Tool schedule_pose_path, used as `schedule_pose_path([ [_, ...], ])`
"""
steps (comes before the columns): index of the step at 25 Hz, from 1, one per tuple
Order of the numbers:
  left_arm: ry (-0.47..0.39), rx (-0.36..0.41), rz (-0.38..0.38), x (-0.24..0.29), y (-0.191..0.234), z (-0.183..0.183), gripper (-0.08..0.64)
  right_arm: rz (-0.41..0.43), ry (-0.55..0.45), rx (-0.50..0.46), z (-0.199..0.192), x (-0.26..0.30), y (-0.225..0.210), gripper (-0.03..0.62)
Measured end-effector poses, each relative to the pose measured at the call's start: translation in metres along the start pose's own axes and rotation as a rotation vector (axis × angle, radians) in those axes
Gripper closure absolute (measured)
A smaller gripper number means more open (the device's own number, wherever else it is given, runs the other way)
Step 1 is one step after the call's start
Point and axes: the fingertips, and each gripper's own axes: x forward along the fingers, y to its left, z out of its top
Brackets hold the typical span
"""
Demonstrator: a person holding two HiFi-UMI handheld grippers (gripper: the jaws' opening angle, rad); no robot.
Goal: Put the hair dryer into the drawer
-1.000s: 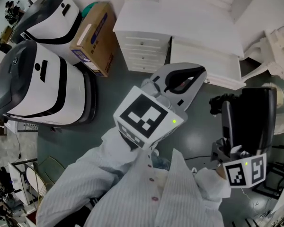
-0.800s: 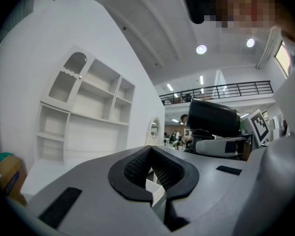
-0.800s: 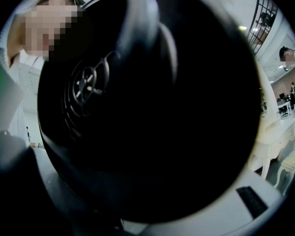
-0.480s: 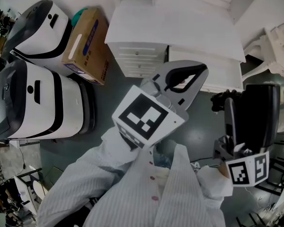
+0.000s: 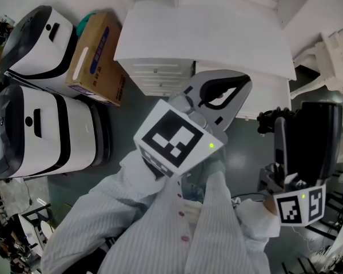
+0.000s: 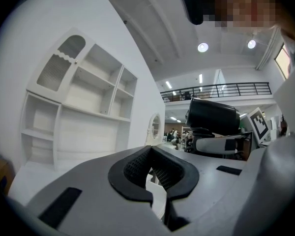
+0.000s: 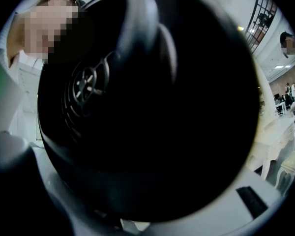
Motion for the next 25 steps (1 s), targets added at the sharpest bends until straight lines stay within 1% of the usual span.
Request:
schedule_pose_path([
  [4,-0.001,-0.001,0.017,0.037,0.017,-0.003,0.551,0.022,0.0,-0.005,0.002,0.027,-0.034,0.367],
  [14,-0.01,-0.001,0.118,0.157,0.063,0.006,0.551,0.141,0.032,-0.016,0.015,0.104,-0.137,0.367],
  [21,-0.032,-0.016,0.221,0.224,0.104,0.023,0.551,0.255,0.073,-0.032,0.033,0.165,-0.194,0.367],
  [25,-0.03,-0.016,0.278,0.245,0.122,0.019,0.551,0.305,0.095,-0.034,0.028,0.19,-0.217,0.367],
])
